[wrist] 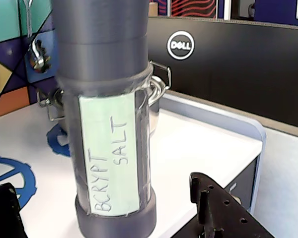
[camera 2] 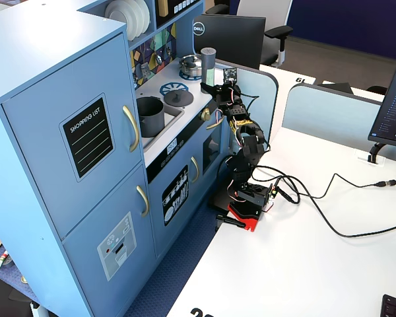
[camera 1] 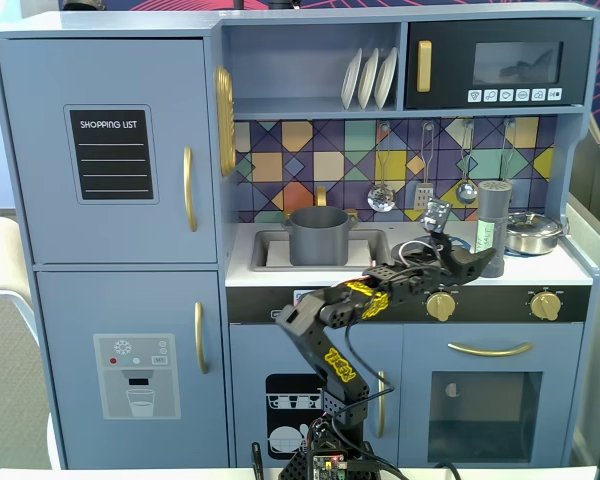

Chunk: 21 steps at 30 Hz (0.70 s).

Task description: Put salt in the gray recipient

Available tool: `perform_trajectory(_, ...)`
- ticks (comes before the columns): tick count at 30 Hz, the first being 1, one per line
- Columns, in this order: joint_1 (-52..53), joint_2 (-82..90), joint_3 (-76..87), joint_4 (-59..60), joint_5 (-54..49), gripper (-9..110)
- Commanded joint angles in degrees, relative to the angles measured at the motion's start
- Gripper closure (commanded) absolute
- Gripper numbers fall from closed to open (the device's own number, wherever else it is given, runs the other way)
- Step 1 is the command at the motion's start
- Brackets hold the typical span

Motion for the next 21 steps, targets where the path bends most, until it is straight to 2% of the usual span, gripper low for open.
perform_trajectory(1,0.8,-4.0,-8.1,-3.3,0.4,51)
perform_trajectory(21,-1.9,-20.9,-30.2,0.0,-2.0,57)
